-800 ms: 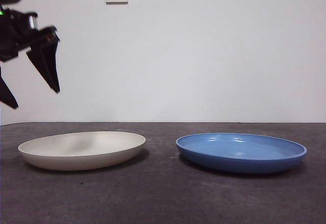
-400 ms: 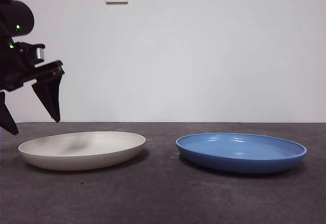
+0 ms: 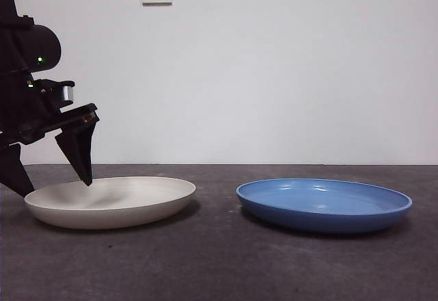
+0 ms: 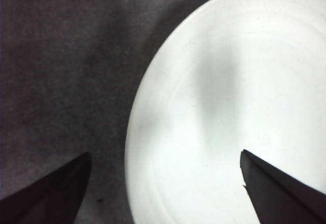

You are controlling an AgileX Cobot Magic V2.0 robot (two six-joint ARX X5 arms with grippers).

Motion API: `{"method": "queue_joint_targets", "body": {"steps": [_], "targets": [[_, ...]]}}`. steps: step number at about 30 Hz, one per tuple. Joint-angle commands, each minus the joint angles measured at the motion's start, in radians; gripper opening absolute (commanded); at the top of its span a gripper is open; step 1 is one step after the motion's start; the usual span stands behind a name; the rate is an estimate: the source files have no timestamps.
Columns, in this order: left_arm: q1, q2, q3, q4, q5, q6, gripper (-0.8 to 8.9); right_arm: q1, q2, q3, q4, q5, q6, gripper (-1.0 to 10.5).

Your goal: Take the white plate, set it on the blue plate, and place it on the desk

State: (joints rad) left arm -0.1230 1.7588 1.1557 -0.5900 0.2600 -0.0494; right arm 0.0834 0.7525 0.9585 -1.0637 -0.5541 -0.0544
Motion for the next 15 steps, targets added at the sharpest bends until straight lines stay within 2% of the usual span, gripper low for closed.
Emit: {"method": "queue_joint_targets", "body": {"steps": [1, 9, 15], "targets": [[-0.003, 0.034, 0.019, 0.008, -0.001, 0.011, 4.39, 0.002, 0.005, 0.018, 0.01, -0.003, 0.003, 4.8], [-0.003, 0.035, 0.019, 0.007, -0.001, 0.008, 1.21, 0.002, 0.004, 0.018, 0.012, -0.003, 0.002, 4.8], [-0.003, 0.035, 0.019, 0.007, -0.002, 0.003, 0.54, 0.002, 0.004, 0.018, 0.012, -0.003, 0.002, 4.8]]}}
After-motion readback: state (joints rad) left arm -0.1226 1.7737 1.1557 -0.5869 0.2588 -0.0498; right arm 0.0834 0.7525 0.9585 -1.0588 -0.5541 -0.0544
